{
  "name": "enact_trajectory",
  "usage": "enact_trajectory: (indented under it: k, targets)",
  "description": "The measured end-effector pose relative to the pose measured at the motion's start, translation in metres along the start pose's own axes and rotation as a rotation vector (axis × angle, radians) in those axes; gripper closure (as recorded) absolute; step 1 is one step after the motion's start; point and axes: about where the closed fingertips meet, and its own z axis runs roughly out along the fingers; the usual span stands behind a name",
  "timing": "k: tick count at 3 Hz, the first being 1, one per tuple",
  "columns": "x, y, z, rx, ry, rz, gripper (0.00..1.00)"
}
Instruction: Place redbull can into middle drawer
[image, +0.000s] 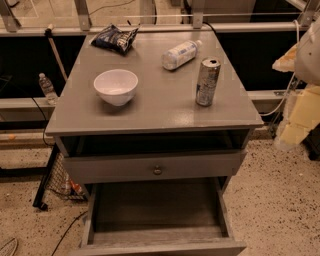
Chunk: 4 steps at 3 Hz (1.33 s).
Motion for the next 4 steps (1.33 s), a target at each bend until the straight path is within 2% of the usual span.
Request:
enact_trajectory:
  k: [1,2,3,4]
  targets:
    - [0.000,0.000,0.000,0.000,0.000,0.000,0.00]
    - [0.008,-0.024,0.012,0.012,-0.043,0.029,0.00]
    - [0.017,-0.062,0.031,0.034,-0.122,0.076,0.00]
    - [0.012,-0.099,0.047,0.073,-0.220,0.129,0.00]
